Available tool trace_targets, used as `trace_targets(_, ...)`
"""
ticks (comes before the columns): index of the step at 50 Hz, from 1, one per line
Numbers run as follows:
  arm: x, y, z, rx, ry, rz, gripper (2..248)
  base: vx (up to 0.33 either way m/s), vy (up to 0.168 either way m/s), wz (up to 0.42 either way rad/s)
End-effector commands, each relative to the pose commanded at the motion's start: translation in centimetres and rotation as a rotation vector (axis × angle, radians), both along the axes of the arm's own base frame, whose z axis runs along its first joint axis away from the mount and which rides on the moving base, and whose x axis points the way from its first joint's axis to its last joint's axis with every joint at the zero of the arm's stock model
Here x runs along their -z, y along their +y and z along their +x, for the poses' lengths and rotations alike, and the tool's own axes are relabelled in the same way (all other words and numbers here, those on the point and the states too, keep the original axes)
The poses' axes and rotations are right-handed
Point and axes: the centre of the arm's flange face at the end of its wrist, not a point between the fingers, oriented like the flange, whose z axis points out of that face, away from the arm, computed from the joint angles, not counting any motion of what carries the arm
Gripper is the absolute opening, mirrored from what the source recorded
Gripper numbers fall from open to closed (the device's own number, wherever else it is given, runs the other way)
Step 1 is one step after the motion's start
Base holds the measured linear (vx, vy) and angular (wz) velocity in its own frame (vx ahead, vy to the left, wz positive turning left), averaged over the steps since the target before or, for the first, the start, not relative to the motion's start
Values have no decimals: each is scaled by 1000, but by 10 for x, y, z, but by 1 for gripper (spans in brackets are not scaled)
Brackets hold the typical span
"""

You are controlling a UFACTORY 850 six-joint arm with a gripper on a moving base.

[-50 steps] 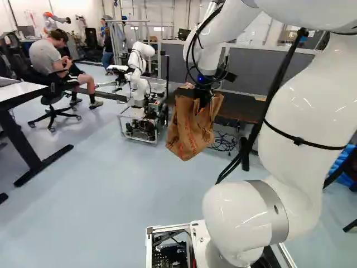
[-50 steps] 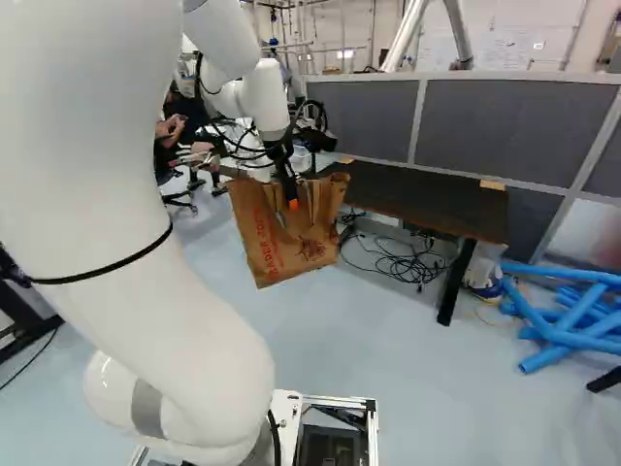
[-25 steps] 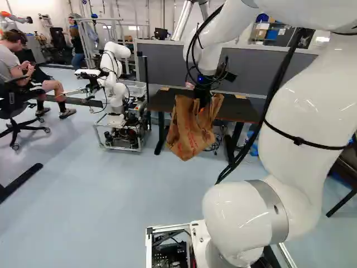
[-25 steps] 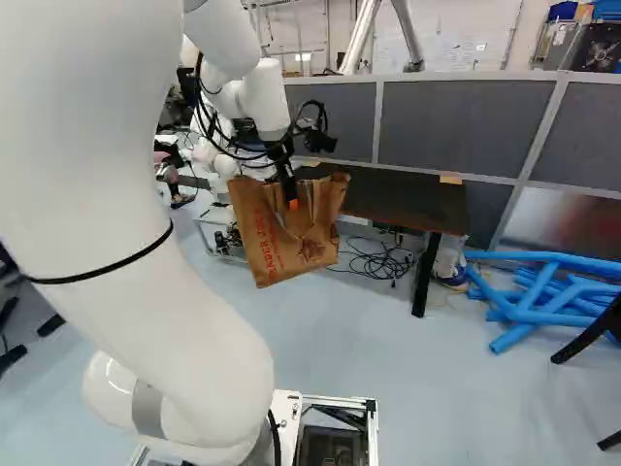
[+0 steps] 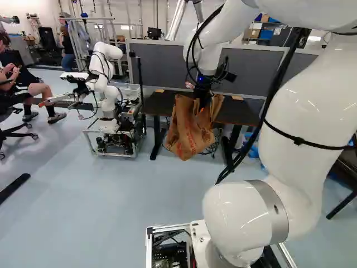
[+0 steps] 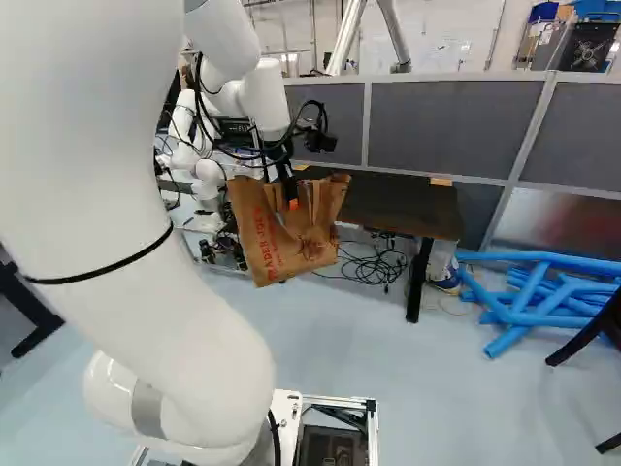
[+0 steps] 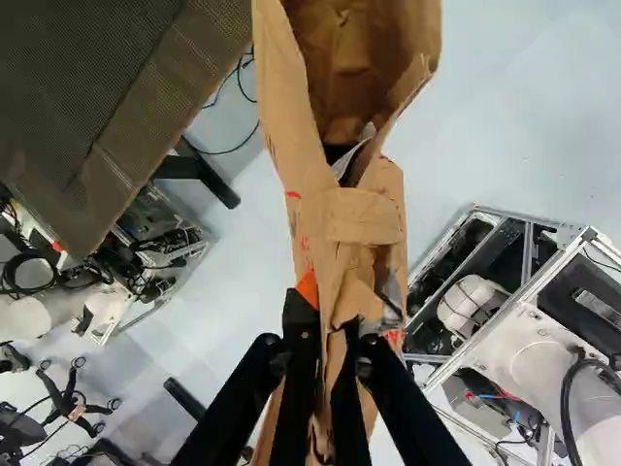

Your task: Pick up the bag on the ground and place it on the table

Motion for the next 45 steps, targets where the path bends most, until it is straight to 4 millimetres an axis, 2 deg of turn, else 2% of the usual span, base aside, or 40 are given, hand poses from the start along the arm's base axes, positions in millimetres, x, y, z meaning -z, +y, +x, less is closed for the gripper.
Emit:
trace_targets(17, 0, 0, 0, 0, 0, 0, 21, 115, 2, -14)
trace_targets(45, 0, 0, 2, 3, -1, 5, 21, 56, 0, -8)
